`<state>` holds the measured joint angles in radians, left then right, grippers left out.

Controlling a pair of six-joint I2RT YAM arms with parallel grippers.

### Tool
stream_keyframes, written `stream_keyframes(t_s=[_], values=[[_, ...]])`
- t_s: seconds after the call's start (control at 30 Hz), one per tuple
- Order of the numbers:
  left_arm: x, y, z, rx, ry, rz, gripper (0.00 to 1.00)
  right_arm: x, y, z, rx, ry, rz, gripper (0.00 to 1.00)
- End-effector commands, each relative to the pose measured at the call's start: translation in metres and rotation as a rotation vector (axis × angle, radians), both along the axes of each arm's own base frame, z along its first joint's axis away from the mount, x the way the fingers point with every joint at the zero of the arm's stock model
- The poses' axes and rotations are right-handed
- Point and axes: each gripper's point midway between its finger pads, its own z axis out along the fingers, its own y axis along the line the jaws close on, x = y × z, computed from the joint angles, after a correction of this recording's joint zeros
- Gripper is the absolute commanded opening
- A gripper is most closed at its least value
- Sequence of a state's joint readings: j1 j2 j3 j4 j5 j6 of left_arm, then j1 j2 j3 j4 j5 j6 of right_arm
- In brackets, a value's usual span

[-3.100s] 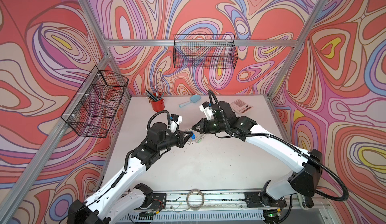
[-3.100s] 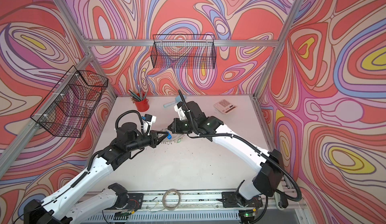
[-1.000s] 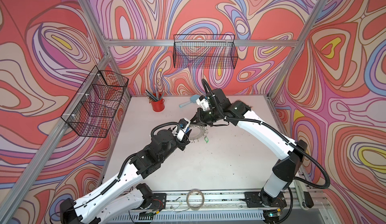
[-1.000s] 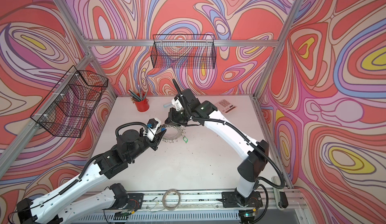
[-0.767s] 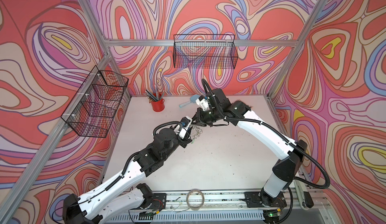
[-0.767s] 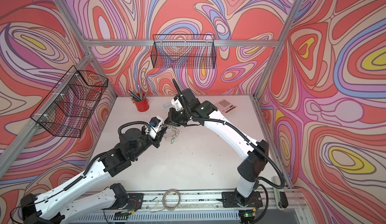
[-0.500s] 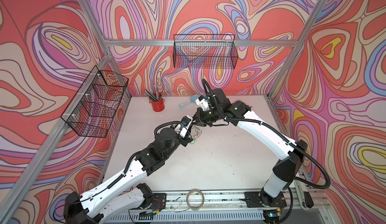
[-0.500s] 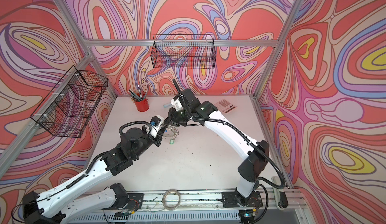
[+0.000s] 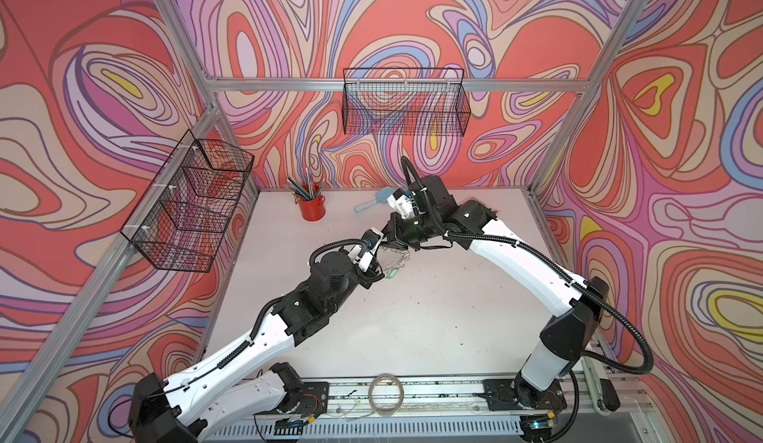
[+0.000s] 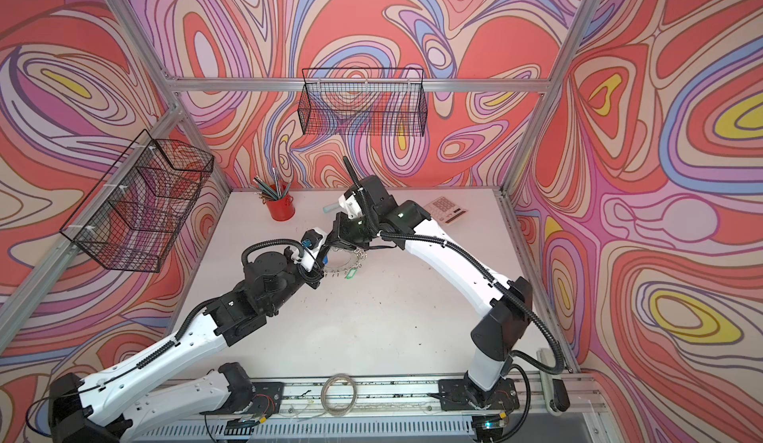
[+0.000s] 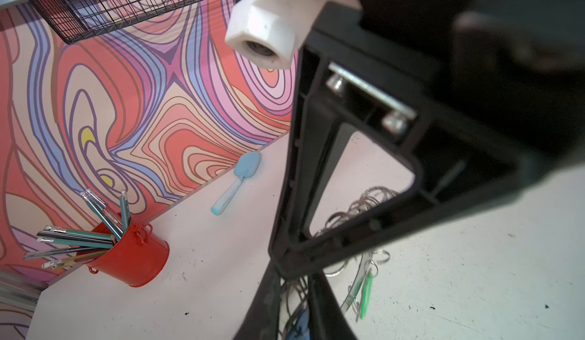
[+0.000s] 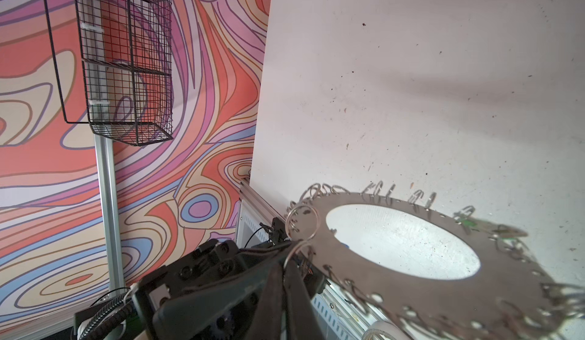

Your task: Put the keys on the keyring

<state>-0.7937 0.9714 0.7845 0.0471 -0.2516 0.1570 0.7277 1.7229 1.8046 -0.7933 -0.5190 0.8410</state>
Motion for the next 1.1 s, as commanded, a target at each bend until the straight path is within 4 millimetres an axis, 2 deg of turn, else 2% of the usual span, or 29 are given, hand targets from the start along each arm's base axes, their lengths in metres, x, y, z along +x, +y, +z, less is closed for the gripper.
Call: stream_keyframes(t_s=[0.0,0.07,0.23,0.43,0.53,0.63,0.7,0.77,0.9,1.0,1.07], values=[[0.005,0.004,0.010,-0.029,-0.019,0.041,0.06,-0.011,0.005,0.018,0.054,-0.001,0.039,0.00],[0.004,0.005,0.012,-0.042,-0.036,0.041,0.00,-0.012,0.004,0.017,0.058,0.000,0.040,0.00],[0.000,0.009,0.017,-0.068,-0.065,0.044,0.00,-0.014,0.003,0.017,0.071,-0.001,0.040,0.00],[-0.010,0.000,0.013,-0.061,-0.035,-0.038,0.00,-0.013,-0.001,0.020,0.096,-0.022,0.041,0.00],[-0.015,-0.002,0.011,-0.067,0.001,-0.065,0.00,-0.012,-0.010,0.033,0.110,-0.077,0.039,0.14],[-0.023,-0.008,0.006,-0.069,0.045,-0.118,0.00,-0.007,-0.031,0.047,0.069,-0.185,0.036,0.20],[-0.032,-0.014,0.002,-0.061,0.091,-0.172,0.00,-0.002,-0.046,0.058,0.049,-0.285,0.050,0.27],[-0.042,-0.018,0.000,-0.055,0.135,-0.224,0.00,0.001,-0.056,0.062,0.011,-0.386,0.098,0.41],[-0.068,-0.025,-0.005,-0.041,0.254,-0.345,0.00,-0.008,-0.056,0.054,-0.047,-0.563,0.277,0.54],[-0.087,-0.030,-0.007,-0.037,0.327,-0.433,0.00,-0.028,-0.052,0.048,0.020,-0.659,0.407,0.61],[-0.095,-0.031,-0.009,-0.032,0.371,-0.471,0.00,-0.043,-0.050,0.036,0.062,-0.650,0.492,0.66]])
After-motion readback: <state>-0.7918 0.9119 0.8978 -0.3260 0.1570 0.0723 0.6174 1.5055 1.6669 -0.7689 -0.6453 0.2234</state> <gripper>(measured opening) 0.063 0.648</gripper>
